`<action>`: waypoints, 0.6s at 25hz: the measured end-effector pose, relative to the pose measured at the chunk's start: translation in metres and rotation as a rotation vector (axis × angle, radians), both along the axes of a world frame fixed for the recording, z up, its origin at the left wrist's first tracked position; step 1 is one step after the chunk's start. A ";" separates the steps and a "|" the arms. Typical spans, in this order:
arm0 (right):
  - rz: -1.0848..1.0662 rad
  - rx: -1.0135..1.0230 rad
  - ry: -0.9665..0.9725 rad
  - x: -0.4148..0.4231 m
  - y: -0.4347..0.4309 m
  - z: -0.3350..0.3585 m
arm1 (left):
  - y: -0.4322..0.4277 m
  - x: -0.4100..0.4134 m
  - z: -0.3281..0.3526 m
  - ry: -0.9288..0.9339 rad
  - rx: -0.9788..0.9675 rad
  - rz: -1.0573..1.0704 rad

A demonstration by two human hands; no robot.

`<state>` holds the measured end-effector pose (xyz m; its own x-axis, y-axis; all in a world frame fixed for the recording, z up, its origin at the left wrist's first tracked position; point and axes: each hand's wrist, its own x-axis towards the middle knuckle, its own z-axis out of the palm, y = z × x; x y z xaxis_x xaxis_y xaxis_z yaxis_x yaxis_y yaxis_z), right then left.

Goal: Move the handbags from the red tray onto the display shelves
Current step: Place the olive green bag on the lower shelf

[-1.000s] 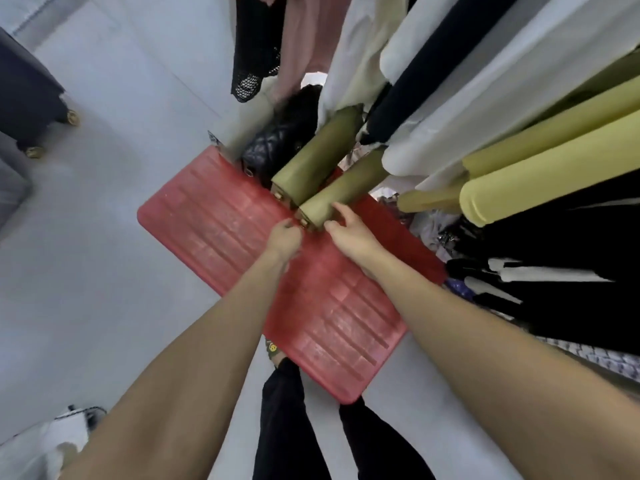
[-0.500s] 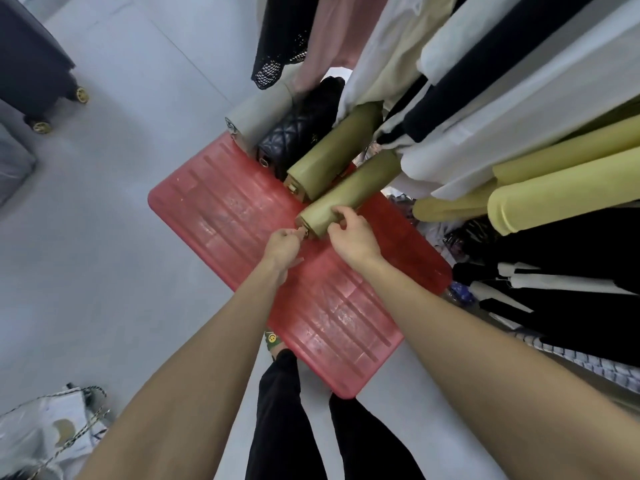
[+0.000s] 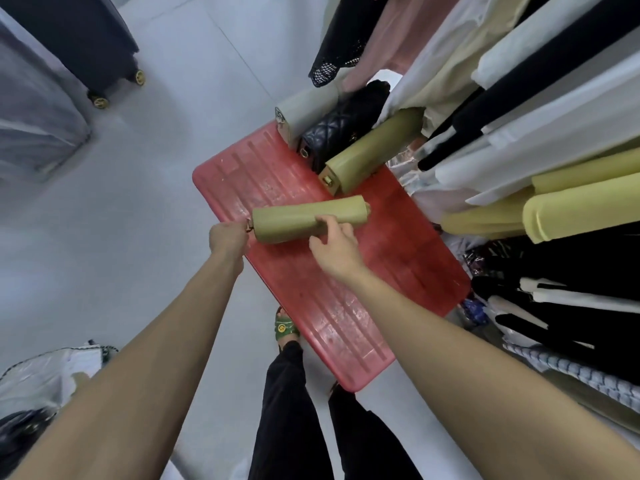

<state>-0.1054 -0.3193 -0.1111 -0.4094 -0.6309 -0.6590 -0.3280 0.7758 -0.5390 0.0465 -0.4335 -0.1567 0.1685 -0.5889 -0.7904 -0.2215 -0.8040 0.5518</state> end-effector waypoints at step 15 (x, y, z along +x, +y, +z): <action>-0.610 -0.004 -0.177 -0.042 -0.010 -0.042 | 0.037 -0.011 -0.020 0.116 -0.197 -0.090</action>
